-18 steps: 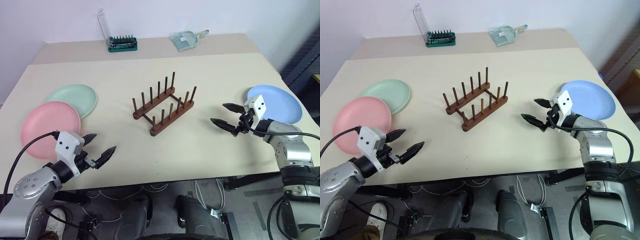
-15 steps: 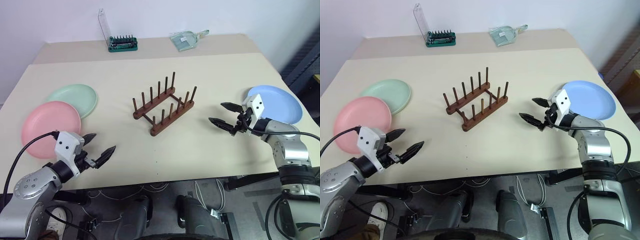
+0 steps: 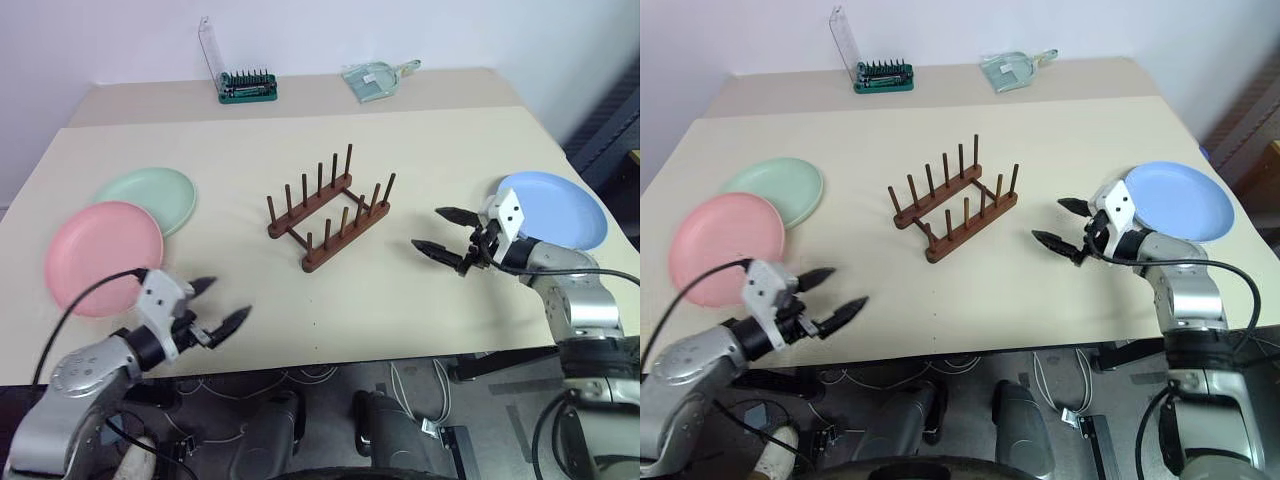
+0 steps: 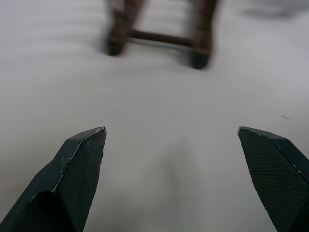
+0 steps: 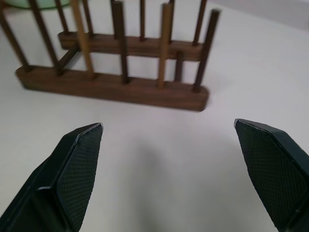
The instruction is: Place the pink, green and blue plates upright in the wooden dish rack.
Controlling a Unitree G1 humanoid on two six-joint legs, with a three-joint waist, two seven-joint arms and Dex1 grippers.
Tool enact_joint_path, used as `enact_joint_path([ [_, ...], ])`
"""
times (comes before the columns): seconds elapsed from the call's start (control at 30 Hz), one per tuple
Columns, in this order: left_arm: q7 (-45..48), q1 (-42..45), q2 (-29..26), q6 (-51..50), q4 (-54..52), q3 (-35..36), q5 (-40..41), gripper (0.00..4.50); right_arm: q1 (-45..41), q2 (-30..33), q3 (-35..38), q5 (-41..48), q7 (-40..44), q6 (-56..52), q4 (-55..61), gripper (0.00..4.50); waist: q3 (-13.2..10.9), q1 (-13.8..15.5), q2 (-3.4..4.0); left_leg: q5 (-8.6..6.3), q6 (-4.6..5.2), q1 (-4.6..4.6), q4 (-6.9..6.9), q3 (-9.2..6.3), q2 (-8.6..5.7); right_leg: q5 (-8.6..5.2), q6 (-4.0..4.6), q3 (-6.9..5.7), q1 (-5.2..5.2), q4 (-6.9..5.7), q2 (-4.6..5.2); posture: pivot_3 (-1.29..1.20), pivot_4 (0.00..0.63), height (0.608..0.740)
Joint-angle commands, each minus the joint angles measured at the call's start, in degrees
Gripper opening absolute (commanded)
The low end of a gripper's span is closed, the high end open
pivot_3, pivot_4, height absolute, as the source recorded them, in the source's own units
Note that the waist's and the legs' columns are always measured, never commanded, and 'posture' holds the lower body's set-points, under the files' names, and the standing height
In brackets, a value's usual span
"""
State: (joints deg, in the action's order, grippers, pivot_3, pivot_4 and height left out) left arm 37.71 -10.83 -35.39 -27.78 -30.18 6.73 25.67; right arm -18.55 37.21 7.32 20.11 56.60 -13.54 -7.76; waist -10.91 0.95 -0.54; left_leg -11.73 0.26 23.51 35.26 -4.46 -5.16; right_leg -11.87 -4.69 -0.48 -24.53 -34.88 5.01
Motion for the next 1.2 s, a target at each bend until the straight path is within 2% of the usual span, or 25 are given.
enact_joint_path([
  [0.03,0.51,4.55,0.44,1.81,2.47,-7.15,-4.84,4.5,2.03,0.44,2.07,2.05,-2.38,-2.67,7.28,4.45,0.0,-0.17,0.01,0.0,0.0,0.0,0.01,0.01,0.0,-0.02,-0.03,0.0,0.01,-0.01,0.0,0.0,0.15,0.74],
  [0.17,-0.75,13.2,5.16,3.78,11.69,-14.55,-9.84,4.5,6.77,0.3,3.55,3.93,-5.16,-6.18,15.02,4.45,0.02,-0.26,0.03,-0.01,0.0,-0.02,-0.03,0.07,0.02,-0.02,-0.04,0.0,-0.02,-0.02,0.02,0.0,0.15,0.74],
  [0.27,-0.2,18.26,9.21,4.76,17.83,-16.97,-10.68,4.5,9.42,0.23,4.23,4.85,-6.99,-8.38,19.4,4.45,0.02,-0.09,0.02,0.0,0.01,-0.02,-0.02,0.07,0.02,-0.01,-0.05,-0.03,-0.03,-0.04,0.02,0.0,0.15,0.74],
  [0.43,-2.93,25.88,14.83,9.57,30.61,-20.26,-16.64,4.5,12.21,-0.14,4.89,6.04,-10.14,-11.27,24.9,4.45,0.06,0.02,0.06,0.0,0.01,-0.03,0.05,0.06,0.01,0.0,-0.08,-0.06,0.03,-0.04,0.03,0.0,0.15,0.74],
  [0.6,-1.21,26.85,17.68,11.98,33.97,-21.82,-17.6,4.5,14.64,-0.54,4.64,6.8,-12.62,-12.86,28.94,4.45,0.09,-0.07,0.05,0.01,0.02,-0.04,0.1,0.06,0.01,0.0,-0.11,-0.08,0.08,-0.04,0.04,0.0,0.15,0.74],
  [0.73,-0.11,25.61,18.5,12.46,33.14,-21.41,-17.03,3.27,15.74,-1.08,3.85,7.06,-13.99,-13.32,30.21,4.5,0.11,-0.04,0.07,0.01,0.03,-0.04,0.1,0.06,0.0,-0.01,-0.11,-0.09,0.1,-0.04,0.05,0.0,0.15,0.74],
  [0.87,1.26,24.2,17.81,11.74,30.14,-20.98,-16.33,1.21,14.42,-1.43,2.72,7.12,-14.65,-13.95,30.0,4.5,0.11,-0.11,0.07,0.0,0.04,-0.04,0.1,0.06,0.0,-0.02,-0.13,-0.1,0.11,-0.03,0.05,0.0,0.15,0.74],
  [0.9,2.05,23.76,17.32,11.86,29.36,-20.84,-16.03,0.83,14.16,-1.49,2.43,7.02,-14.83,-14.0,29.84,4.5,0.11,-0.11,0.07,0.0,0.05,-0.05,0.09,0.06,0.0,-0.03,-0.14,-0.1,0.11,-0.03,0.05,0.0,0.15,0.74],
  [1.03,6.16,22.65,15.8,12.95,27.11,-20.31,-14.15,0.76,14.11,-1.18,2.26,6.65,-14.74,-13.8,29.42,4.5,0.11,-0.09,0.07,0.0,0.05,-0.05,0.09,0.06,0.01,-0.03,-0.13,-0.11,0.11,-0.03,0.04,0.0,0.15,0.74],
  [1.2,14.64,24.33,10.75,14.43,27.03,-21.16,-13.35,0.76,15.84,-0.11,4.77,5.67,-14.48,-12.19,26.94,4.5,0.1,-0.09,0.05,-0.01,0.05,-0.04,0.09,0.06,0.01,-0.04,-0.13,-0.12,0.11,-0.01,0.05,0.0,0.15,0.74],
])
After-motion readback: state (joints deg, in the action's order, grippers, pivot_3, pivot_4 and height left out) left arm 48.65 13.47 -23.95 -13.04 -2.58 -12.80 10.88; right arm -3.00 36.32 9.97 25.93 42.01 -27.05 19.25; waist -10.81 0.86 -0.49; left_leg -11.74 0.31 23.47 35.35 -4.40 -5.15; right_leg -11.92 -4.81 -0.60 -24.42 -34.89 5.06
